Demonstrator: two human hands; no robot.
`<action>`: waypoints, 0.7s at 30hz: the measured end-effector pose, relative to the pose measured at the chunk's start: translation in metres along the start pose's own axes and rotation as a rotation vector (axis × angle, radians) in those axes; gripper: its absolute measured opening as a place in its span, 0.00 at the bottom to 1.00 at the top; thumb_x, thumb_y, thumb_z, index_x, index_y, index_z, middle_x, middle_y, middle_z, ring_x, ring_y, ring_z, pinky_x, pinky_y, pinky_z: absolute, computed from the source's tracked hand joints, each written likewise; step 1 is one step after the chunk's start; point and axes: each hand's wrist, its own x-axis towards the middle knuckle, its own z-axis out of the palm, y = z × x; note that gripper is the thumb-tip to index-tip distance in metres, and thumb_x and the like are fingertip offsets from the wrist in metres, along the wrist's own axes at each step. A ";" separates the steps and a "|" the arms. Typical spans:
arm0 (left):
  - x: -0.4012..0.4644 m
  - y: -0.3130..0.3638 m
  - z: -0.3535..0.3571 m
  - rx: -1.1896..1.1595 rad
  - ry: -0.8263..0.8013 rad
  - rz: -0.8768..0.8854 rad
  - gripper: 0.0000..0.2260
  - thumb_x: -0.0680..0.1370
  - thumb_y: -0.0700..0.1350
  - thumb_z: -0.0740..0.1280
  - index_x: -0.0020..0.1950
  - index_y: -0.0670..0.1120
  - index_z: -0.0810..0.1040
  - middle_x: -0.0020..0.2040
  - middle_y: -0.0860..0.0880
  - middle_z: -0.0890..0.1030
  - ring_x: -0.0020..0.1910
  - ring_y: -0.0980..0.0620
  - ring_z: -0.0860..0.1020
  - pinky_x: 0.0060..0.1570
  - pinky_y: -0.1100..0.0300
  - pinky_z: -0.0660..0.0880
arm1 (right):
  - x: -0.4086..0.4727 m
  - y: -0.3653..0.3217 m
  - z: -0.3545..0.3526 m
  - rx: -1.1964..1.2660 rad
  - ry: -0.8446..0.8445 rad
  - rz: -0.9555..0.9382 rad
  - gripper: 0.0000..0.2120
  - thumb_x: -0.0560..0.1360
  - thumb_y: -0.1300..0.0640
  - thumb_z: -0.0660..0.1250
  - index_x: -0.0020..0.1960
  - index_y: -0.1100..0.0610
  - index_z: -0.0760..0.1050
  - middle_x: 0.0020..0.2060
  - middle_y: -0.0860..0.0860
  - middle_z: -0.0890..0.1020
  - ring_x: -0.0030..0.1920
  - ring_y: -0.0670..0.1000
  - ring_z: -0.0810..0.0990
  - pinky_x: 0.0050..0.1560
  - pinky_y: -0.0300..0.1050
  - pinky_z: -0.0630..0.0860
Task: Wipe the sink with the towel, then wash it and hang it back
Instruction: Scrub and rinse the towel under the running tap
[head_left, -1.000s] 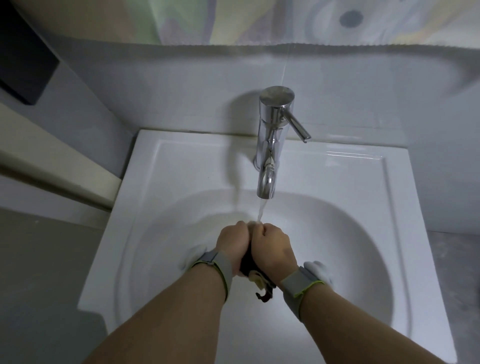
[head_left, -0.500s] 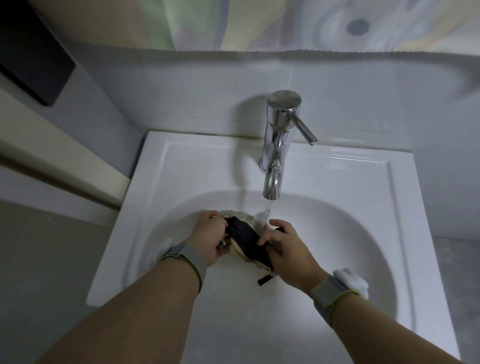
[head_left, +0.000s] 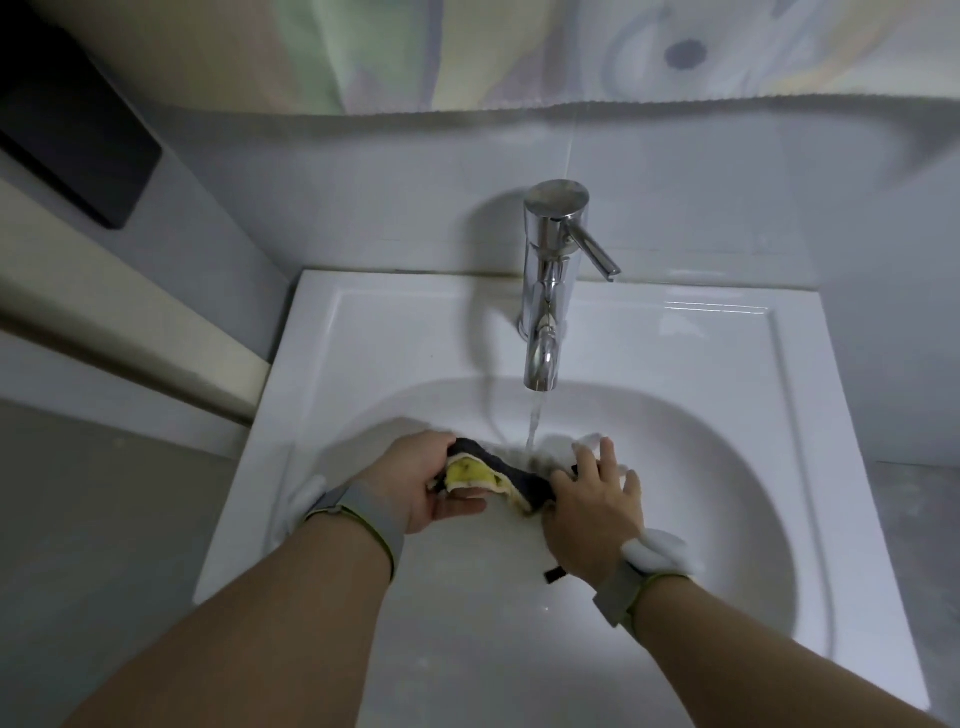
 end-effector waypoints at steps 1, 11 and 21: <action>0.001 -0.001 -0.002 0.068 0.010 -0.004 0.14 0.83 0.45 0.59 0.44 0.41 0.78 0.27 0.43 0.82 0.25 0.46 0.81 0.31 0.50 0.81 | 0.000 0.003 -0.003 0.067 0.031 -0.018 0.08 0.65 0.52 0.67 0.38 0.55 0.82 0.55 0.58 0.82 0.62 0.68 0.76 0.51 0.63 0.77; 0.004 -0.013 -0.007 0.990 -0.110 0.034 0.32 0.57 0.74 0.73 0.41 0.46 0.75 0.32 0.49 0.74 0.32 0.50 0.70 0.31 0.62 0.69 | 0.032 0.023 -0.049 1.184 -0.217 0.518 0.12 0.76 0.53 0.56 0.44 0.61 0.71 0.37 0.58 0.75 0.35 0.56 0.73 0.33 0.47 0.71; 0.017 -0.022 -0.007 0.372 -0.054 0.089 0.15 0.76 0.47 0.69 0.60 0.42 0.77 0.54 0.39 0.81 0.49 0.38 0.82 0.46 0.43 0.82 | 0.029 0.036 -0.063 1.242 -0.645 0.362 0.11 0.74 0.70 0.65 0.54 0.61 0.78 0.45 0.64 0.84 0.37 0.60 0.84 0.35 0.48 0.79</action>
